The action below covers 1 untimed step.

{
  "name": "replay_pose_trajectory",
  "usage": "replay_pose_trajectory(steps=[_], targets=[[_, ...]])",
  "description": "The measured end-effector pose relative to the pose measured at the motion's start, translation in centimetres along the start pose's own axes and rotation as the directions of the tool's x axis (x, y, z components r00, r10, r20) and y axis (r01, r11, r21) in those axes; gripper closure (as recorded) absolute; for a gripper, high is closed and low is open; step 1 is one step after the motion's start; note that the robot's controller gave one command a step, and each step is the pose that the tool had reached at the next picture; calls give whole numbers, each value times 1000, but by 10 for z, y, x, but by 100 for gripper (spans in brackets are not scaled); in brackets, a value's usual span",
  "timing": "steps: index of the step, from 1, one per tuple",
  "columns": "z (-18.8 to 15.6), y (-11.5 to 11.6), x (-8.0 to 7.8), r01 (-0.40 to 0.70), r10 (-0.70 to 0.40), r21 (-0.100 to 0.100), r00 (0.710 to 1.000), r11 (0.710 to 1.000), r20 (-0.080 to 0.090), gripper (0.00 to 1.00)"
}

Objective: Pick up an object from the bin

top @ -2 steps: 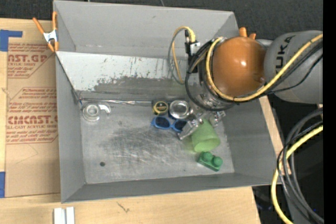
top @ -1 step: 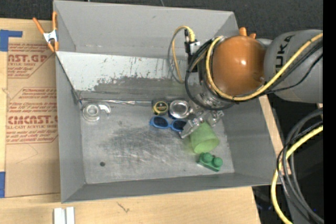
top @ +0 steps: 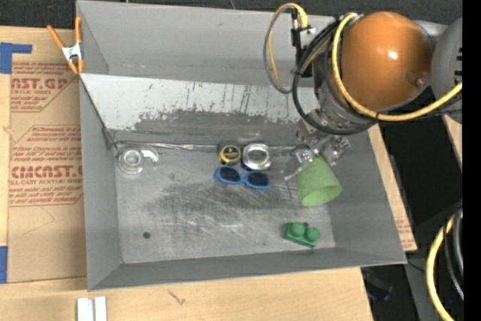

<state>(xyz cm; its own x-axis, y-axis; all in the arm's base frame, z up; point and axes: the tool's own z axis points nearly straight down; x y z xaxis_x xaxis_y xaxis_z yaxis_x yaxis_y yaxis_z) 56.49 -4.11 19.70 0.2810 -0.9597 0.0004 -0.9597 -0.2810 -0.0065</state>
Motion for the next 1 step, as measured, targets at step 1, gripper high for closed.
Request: replay_pose_trajectory(steps=[1], targets=[[92,25,14,528,-528,-8,849,849,12,100]])
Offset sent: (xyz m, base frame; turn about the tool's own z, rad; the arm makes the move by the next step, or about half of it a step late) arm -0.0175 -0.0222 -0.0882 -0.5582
